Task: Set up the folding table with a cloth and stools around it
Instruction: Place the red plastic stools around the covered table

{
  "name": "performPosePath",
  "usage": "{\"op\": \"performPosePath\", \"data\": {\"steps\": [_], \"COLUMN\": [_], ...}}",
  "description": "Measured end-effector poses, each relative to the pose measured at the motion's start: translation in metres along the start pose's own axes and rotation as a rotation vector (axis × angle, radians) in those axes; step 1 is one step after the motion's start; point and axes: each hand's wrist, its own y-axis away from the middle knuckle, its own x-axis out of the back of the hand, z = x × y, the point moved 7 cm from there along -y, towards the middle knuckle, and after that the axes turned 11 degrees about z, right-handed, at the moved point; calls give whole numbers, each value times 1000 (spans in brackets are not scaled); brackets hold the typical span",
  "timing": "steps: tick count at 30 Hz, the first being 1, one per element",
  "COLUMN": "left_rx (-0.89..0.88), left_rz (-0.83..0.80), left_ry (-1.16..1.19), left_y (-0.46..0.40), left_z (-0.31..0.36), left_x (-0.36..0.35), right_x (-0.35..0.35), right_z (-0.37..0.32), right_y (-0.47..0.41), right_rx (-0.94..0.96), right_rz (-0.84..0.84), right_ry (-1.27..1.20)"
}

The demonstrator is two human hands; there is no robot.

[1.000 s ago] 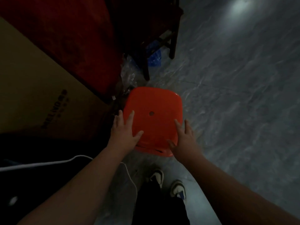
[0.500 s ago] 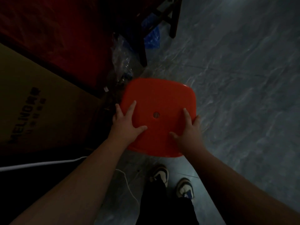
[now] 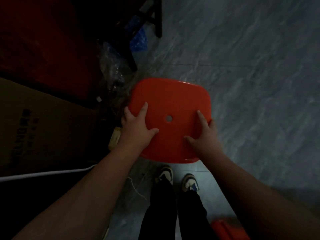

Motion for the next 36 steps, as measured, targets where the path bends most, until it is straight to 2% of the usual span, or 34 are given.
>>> {"op": "performPosePath", "data": {"steps": [5,10,17,26,36], "left_rx": [-98,-195,-349,-567,-831], "left_rz": [-13,-43,-99,-196,-299], "left_ry": [-30,-32,-63,-193,-251], "left_y": [28,57,101,185,253], "left_z": [71,148,284,485,652], "left_x": [12,-8,-86,-186,-288], "right_x": [74,139,233,369,458], "right_z": [22,74,191,350,480], "right_y": [21,28,24,51,70], "right_rx": [-70,-139,-252,-493,-713], "right_rz": [101,194,298,409,579], "right_ry": [-19,-81,-149,-246,-361]}}
